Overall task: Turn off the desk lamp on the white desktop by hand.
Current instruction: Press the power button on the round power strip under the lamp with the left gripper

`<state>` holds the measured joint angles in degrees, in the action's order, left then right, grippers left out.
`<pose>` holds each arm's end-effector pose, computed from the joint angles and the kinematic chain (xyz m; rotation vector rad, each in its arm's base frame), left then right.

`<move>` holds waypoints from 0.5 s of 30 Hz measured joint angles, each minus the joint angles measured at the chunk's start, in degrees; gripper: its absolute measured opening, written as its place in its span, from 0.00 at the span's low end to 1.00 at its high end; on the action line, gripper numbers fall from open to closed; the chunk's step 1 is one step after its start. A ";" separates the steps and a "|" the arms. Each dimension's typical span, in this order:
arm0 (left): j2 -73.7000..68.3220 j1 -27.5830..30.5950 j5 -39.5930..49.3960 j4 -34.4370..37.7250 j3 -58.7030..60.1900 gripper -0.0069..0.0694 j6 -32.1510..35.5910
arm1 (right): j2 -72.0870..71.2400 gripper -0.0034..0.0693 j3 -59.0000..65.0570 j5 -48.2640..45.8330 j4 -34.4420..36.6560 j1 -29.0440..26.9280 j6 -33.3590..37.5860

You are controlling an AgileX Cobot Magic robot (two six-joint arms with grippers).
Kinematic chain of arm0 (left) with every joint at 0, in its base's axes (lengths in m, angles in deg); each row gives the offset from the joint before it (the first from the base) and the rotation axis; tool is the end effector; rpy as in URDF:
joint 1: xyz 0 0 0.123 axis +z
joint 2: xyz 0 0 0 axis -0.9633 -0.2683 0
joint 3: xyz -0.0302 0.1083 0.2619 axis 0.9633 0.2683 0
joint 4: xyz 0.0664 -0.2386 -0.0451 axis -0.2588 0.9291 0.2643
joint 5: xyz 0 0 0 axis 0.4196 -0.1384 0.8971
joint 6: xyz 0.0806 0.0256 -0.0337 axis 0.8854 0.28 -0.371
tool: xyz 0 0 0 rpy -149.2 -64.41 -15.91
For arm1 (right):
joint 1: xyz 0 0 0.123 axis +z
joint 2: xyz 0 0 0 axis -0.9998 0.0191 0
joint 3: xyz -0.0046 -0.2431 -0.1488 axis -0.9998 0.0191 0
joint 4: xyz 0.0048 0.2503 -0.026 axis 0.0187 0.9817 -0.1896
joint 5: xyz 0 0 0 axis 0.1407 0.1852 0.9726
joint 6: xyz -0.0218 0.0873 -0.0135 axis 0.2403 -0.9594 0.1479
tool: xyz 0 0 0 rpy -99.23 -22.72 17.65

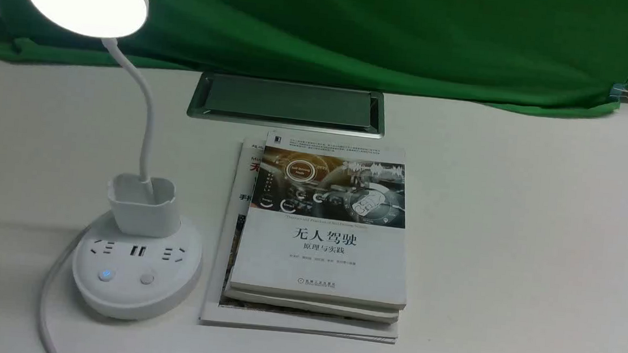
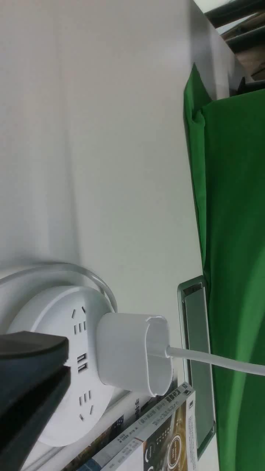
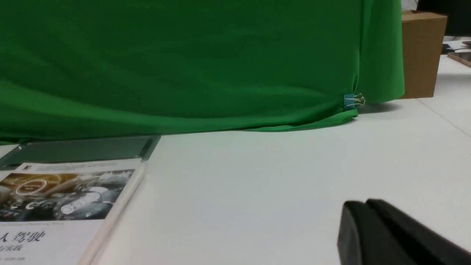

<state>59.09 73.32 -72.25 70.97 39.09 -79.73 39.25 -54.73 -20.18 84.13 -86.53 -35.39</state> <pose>0.0555 -0.0021 0.1887 0.1249 1.7275 0.0617 0.0567 0.0026 0.2025 0.0192 1.5801 0.0890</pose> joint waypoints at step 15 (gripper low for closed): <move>0.00 0.00 0.00 -3.85 0.00 0.11 -0.06 | 0.00 0.10 0.00 -0.07 0.00 0.00 0.00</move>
<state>59.09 73.32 -72.25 67.12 39.09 -79.79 39.25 -54.73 -20.24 84.13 -86.53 -35.39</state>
